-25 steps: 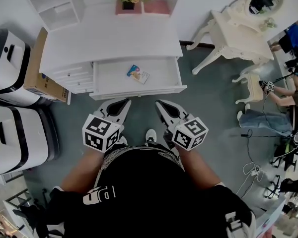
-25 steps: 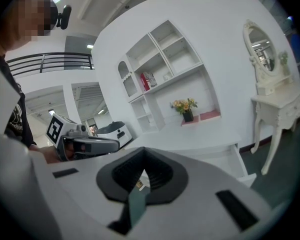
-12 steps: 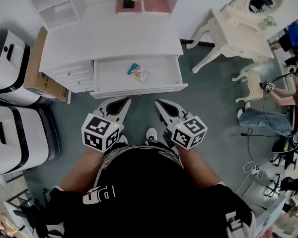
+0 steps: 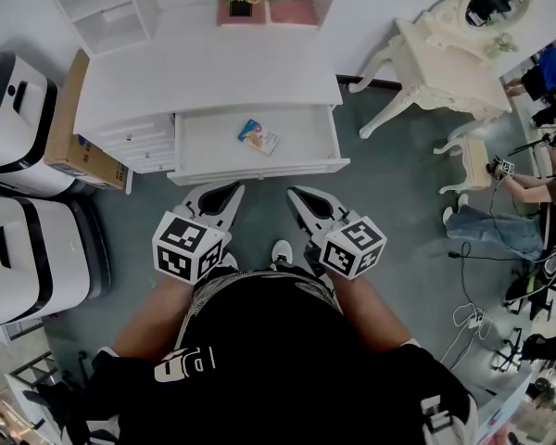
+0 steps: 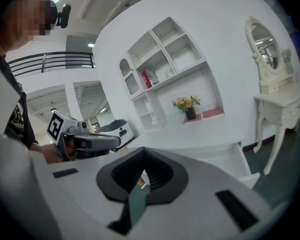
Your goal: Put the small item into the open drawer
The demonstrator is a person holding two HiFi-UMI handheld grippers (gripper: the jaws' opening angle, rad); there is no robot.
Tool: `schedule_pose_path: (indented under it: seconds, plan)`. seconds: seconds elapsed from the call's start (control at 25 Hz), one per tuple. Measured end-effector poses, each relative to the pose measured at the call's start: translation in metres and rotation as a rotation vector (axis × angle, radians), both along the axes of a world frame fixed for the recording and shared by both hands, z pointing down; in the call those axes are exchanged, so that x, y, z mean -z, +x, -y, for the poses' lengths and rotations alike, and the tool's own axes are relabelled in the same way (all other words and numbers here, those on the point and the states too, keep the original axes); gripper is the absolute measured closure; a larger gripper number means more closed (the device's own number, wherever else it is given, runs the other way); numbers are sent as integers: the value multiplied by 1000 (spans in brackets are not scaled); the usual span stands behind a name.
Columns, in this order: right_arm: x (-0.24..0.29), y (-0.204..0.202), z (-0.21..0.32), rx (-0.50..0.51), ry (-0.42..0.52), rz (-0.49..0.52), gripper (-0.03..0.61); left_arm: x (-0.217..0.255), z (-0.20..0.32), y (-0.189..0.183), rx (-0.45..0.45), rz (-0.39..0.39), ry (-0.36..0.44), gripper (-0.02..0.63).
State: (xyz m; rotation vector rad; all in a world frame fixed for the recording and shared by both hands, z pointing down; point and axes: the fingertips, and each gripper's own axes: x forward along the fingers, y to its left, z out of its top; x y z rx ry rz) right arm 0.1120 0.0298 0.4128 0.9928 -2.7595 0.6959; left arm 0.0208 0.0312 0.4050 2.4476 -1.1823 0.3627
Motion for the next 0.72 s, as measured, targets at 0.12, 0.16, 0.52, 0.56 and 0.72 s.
schedule_pose_path:
  seconds: [0.12, 0.16, 0.52, 0.56, 0.72]
  plan:
    - [0, 1, 1, 2, -1, -1, 571, 1, 1, 1, 4, 0, 0, 598]
    - [1, 1, 2, 4, -1, -1, 571, 1, 1, 1, 4, 1, 0, 598]
    - [1, 3, 5, 19, 0, -7, 571, 2, 4, 3, 11, 7, 2, 598]
    - [1, 4, 5, 20, -1, -7, 572, 2, 5, 4, 10, 8, 2, 598]
    - [1, 4, 8, 27, 0, -10, 571, 3, 7, 6, 9, 9, 4, 598]
